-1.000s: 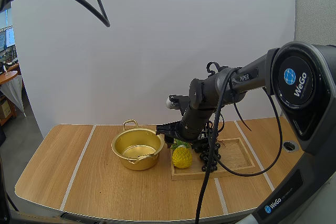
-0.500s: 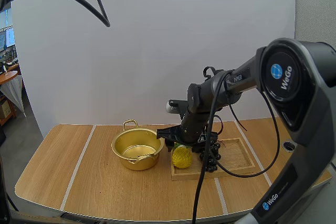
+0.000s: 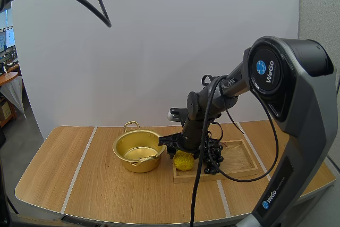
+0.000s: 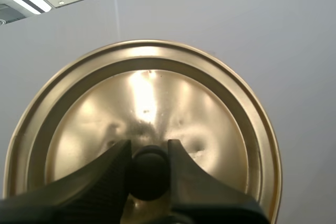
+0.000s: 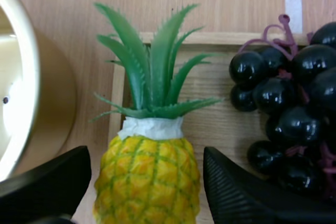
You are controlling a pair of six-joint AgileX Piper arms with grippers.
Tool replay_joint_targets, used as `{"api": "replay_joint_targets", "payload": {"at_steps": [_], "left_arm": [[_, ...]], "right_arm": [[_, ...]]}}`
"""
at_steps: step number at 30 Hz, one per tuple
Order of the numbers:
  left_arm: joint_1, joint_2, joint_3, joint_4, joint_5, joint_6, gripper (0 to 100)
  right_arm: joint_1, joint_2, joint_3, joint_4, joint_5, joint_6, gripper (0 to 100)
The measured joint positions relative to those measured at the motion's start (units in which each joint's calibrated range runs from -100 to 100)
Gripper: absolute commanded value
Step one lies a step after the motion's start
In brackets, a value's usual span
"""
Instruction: Open the pot, put the pineapple inside, and close it
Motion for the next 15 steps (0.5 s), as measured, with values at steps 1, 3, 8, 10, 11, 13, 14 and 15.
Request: {"api": "replay_joint_targets", "payload": {"at_steps": [1, 3, 8, 10, 11, 13, 14, 15], "left_arm": [[0.00, 0.00, 0.00, 0.00, 0.00, 0.00, 0], [0.00, 0.00, 0.00, 0.00, 0.00, 0.00, 0], [0.00, 0.00, 0.00, 0.00, 0.00, 0.00, 0], [0.00, 0.00, 0.00, 0.00, 0.00, 0.00, 0], [0.00, 0.00, 0.00, 0.00, 0.00, 0.00, 0], [0.00, 0.00, 0.00, 0.00, 0.00, 0.00, 0], [0.00, 0.00, 0.00, 0.00, 0.00, 0.00, 0], [0.00, 0.00, 0.00, 0.00, 0.00, 0.00, 0]], "right_arm": [[0.00, 0.12, 0.00, 0.00, -0.18, 0.00, 100], [0.00, 1.22, 0.00, 0.00, -0.18, 0.00, 100], [0.00, 1.91, 0.00, 0.00, -0.18, 0.00, 100], [0.00, 1.91, 0.00, 0.00, -0.18, 0.00, 83], [0.00, 1.91, 0.00, 0.00, -0.18, 0.00, 68], [0.00, 1.91, 0.00, -0.11, -0.18, 0.00, 39], [0.00, 1.91, 0.00, -0.11, -0.18, 0.00, 26], [0.00, 1.77, 0.00, -0.11, -0.18, 0.00, 11]]}}
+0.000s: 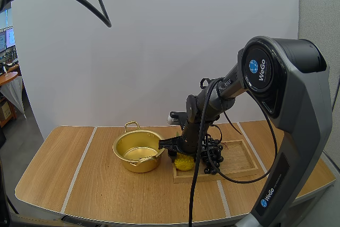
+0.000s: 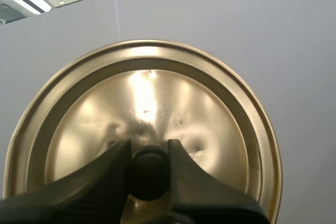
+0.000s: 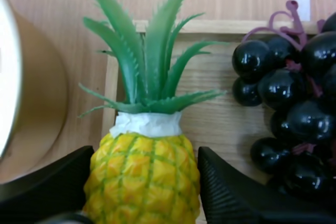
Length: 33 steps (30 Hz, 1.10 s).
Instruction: Open the pot, put the pineapple inside, and close it
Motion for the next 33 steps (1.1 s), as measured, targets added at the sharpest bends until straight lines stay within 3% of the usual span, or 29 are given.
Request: {"api": "replay_joint_targets", "payload": {"at_steps": [1, 2, 17, 29, 33], "left_arm": [[0.00, 0.00, 0.00, 0.00, 0.00, 0.00, 0], [0.00, 0.00, 0.00, 0.00, 0.00, 0.00, 0], [0.00, 0.00, 0.00, 0.00, 0.00, 0.00, 0], [0.00, 0.00, 0.00, 0.00, 0.00, 0.00, 0], [0.00, 0.00, 0.00, 0.00, -0.22, 0.00, 0]], "right_arm": [[0.00, -0.01, 0.00, 0.00, 0.00, 0.00, 1], [0.00, -0.49, 0.00, 0.00, 0.00, 0.00, 0], [0.27, -16.69, -0.56, 0.00, 0.16, -2.39, 0], [8.35, -12.98, -8.28, 0.00, -0.47, -6.48, 0], [9.24, -9.34, -10.44, 0.21, -0.65, -6.57, 0]]}}
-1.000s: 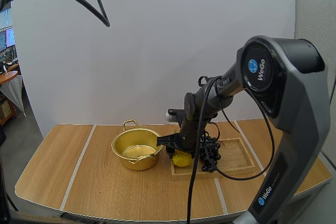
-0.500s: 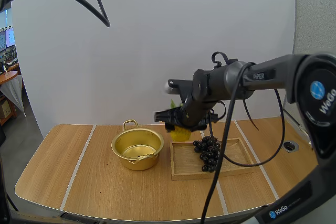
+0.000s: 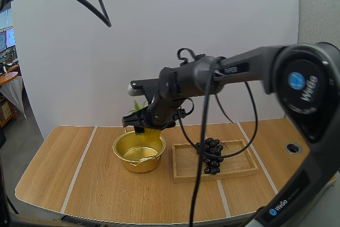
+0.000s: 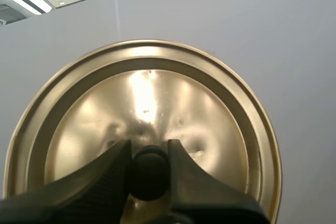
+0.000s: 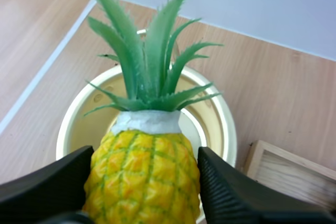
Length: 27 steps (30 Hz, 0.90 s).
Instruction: Open the pot, put the pineapple inside, and close it
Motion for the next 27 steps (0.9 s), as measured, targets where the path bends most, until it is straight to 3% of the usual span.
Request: {"api": "replay_joint_targets", "payload": {"at_steps": [12, 23, 24, 26, 27], "left_arm": [[0.00, 0.00, 0.00, 0.00, -0.16, 0.00, 0], [0.00, 0.00, 0.00, 0.00, -0.16, 0.00, 0], [0.00, 0.00, 0.00, 0.00, -0.16, 0.00, 0], [0.00, 0.00, 0.00, 0.00, -0.16, 0.00, 0], [0.00, 0.00, 0.00, 0.00, -0.16, 0.00, 0]], "right_arm": [[0.32, 11.97, -4.19, 1.45, 0.32, -0.39, 0], [0.55, 16.13, -4.41, 1.67, -0.09, -2.01, 0], [0.55, 16.14, -4.47, 1.67, -0.09, -2.01, 4], [0.55, 16.53, -4.47, 2.00, -0.23, -2.54, 30], [0.55, 16.92, -4.47, 2.79, -0.44, -3.63, 50]]}}
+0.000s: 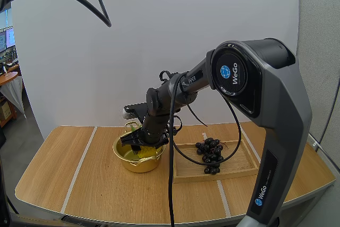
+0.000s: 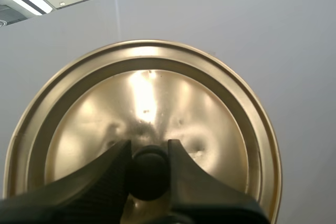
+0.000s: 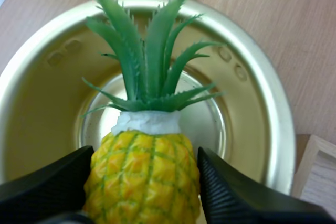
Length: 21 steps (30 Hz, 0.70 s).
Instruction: Open the pot, put the pineapple inside, and close it
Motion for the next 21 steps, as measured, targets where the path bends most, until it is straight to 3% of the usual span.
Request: {"api": "replay_joint_targets", "payload": {"at_steps": [2, 3, 21], "left_arm": [[0.00, 0.00, 0.00, 0.00, 0.00, 0.00, 0], [0.00, 0.00, 0.00, 0.00, 0.00, 0.00, 0], [0.00, 0.00, 0.00, 0.00, 0.00, 0.00, 0]], "right_arm": [[0.00, 0.51, 0.00, 0.79, 0.00, -0.94, 94], [0.00, 0.73, 0.00, 1.07, 0.00, -1.29, 100], [0.07, -2.05, -0.26, 1.76, 3.37, -2.11, 100]]}}
